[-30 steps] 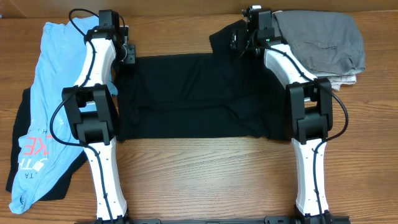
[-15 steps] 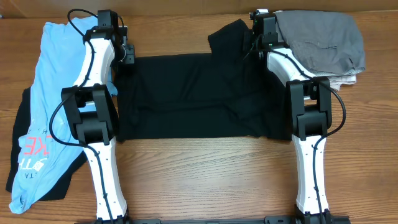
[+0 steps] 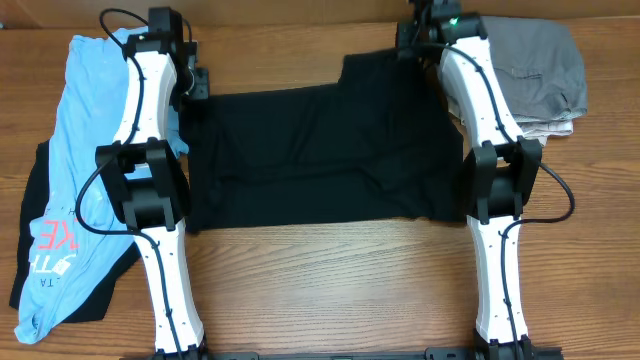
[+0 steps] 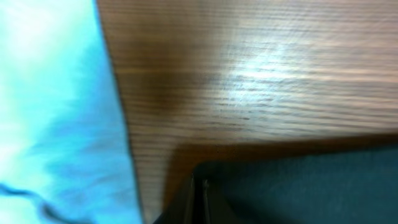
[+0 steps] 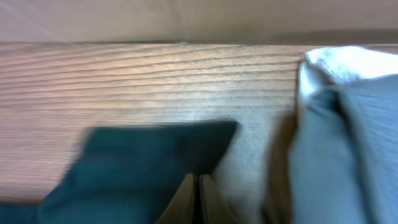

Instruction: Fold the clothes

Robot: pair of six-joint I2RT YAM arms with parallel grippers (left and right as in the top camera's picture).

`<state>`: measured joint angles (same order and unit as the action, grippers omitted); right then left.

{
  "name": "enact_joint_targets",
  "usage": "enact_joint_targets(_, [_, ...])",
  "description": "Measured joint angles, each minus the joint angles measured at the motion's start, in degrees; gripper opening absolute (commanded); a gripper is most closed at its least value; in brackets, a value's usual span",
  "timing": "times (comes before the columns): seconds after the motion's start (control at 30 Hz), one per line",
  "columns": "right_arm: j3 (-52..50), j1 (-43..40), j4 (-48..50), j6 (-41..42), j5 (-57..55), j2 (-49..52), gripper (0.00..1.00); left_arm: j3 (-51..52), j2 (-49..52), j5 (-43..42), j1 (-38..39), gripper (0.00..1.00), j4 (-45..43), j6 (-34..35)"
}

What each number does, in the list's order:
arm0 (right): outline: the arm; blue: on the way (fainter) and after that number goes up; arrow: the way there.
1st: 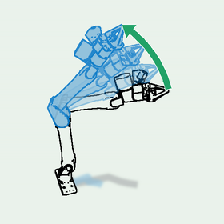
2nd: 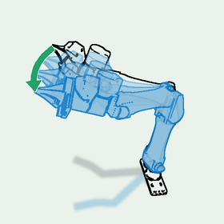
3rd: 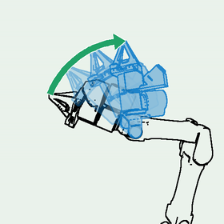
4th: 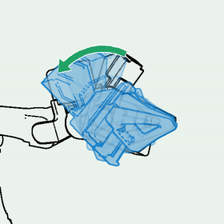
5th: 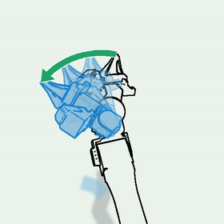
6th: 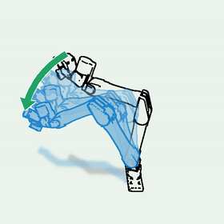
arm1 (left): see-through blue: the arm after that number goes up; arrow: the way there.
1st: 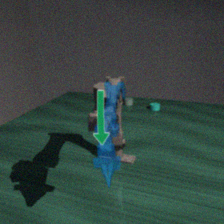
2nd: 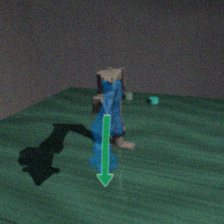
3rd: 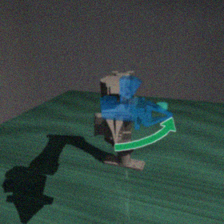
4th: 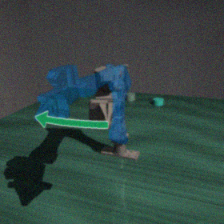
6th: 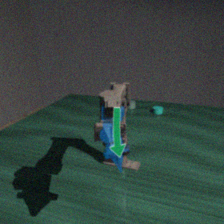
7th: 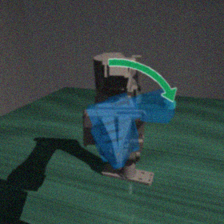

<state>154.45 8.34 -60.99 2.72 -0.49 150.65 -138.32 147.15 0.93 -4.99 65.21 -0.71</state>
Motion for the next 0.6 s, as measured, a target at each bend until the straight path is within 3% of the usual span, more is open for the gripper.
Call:
enact_joint_targets(0.13, [11.5,0.0,-14.9,0.0,3.5,0.0,0.04,-8.7,0.0,0.2,0.0,0.04,8.6,0.2])
enact_joint_targets(0.33, [19.8,0.0,-35.1,0.0,9.6,0.0,0.04,-16.0,0.0,0.2,0.0,0.04,22.0,0.6])
enact_joint_targets(0.6, [21.3,0.0,-36.2,4.3,15.4,-0.8,0.04,-16.3,0.0,-2.3,0.0,0.04,31.4,0.6])
